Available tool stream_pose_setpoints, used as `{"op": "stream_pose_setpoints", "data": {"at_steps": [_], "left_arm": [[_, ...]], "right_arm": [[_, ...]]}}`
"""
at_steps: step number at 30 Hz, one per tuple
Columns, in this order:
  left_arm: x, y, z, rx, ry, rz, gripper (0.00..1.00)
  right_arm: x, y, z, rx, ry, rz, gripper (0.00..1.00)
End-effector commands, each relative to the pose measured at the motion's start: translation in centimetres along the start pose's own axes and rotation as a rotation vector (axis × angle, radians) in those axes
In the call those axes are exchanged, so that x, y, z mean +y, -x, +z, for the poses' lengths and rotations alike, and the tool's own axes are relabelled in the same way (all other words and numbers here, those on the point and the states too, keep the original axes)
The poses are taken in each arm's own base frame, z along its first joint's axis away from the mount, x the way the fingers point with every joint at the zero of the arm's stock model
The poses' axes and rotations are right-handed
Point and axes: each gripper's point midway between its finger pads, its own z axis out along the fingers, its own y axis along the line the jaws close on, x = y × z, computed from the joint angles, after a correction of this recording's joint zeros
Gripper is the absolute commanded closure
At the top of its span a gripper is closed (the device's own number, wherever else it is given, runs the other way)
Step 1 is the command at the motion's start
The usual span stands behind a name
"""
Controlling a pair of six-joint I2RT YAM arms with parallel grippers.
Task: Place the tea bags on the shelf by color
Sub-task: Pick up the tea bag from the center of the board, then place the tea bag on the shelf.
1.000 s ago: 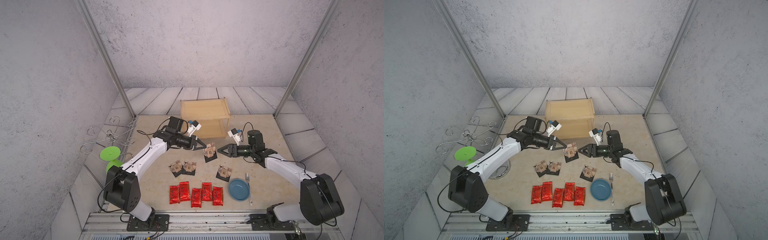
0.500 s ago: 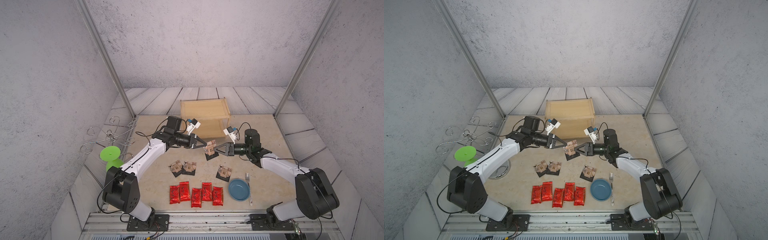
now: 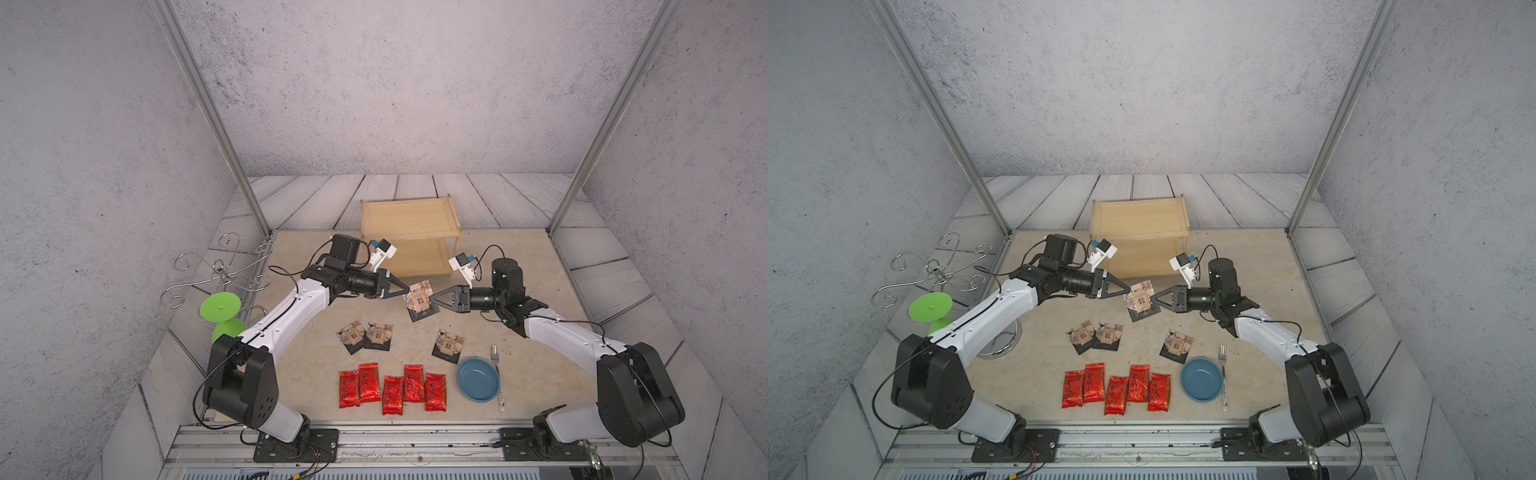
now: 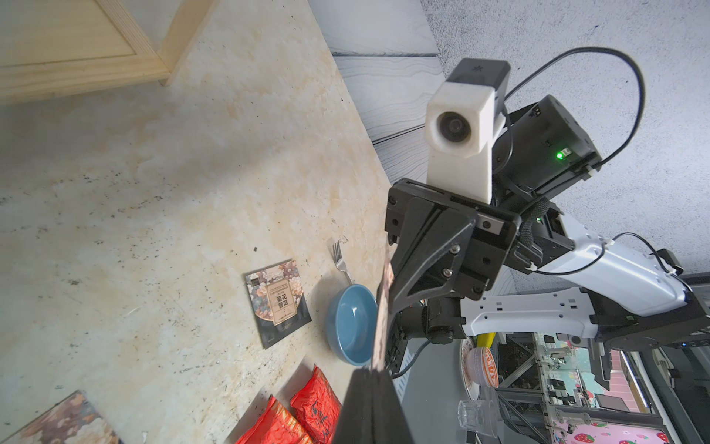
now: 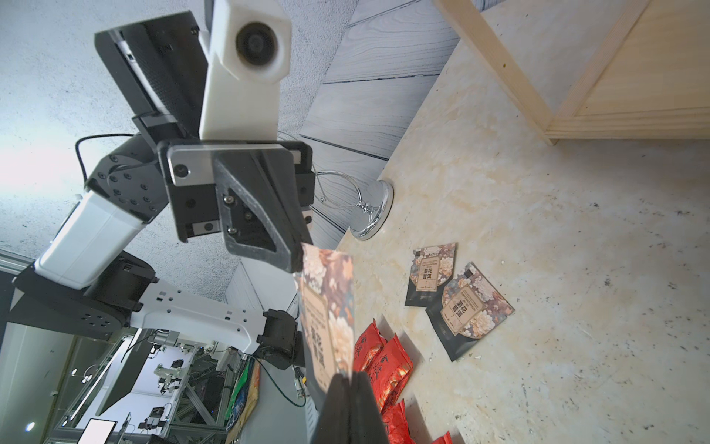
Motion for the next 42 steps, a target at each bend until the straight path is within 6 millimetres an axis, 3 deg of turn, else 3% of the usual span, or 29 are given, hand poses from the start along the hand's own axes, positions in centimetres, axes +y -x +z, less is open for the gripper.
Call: {"op": "stream_pose_setpoints", "data": {"at_steps": [1, 3, 7, 14, 18, 22, 30, 42], "left_arm": [[0.7, 0.7, -1.4, -0.053, 0.091, 0.002, 0.8], [2.6, 1.6, -3.1, -0.121, 0.196, -0.039, 0.66], [6.3, 3.3, -7.6, -0.28, 0.393, -0.111, 0.48], [9.9, 2.5, -12.0, -0.365, 0.708, -0.141, 0.41], [11.6, 1.5, -13.2, -0.361, 0.81, -0.177, 0.41], [12.7, 0.9, -13.5, -0.352, 0.854, -0.201, 0.41], [14.3, 0.2, -13.9, -0.338, 0.896, -0.244, 0.41], [15.0, -0.1, -13.6, -0.318, 0.901, -0.266, 0.41]], "right_arm": [[-0.2, 0.9, -0.5, -0.013, -0.08, 0.006, 1.0], [-0.9, 1.7, -0.6, -0.016, -0.158, 0.022, 1.0], [-1.8, 5.0, -0.3, -0.045, -0.248, 0.032, 1.0], [-3.6, 13.3, 2.3, -0.12, -0.28, 0.072, 1.0], [-3.6, 17.9, 4.4, -0.17, -0.245, 0.105, 1.0], [-2.9, 21.0, 5.8, -0.19, -0.232, 0.102, 1.0], [-3.7, 24.1, 8.4, -0.203, -0.189, 0.184, 1.0], [-4.5, 24.7, 12.1, -0.214, -0.175, 0.193, 1.0]]}}
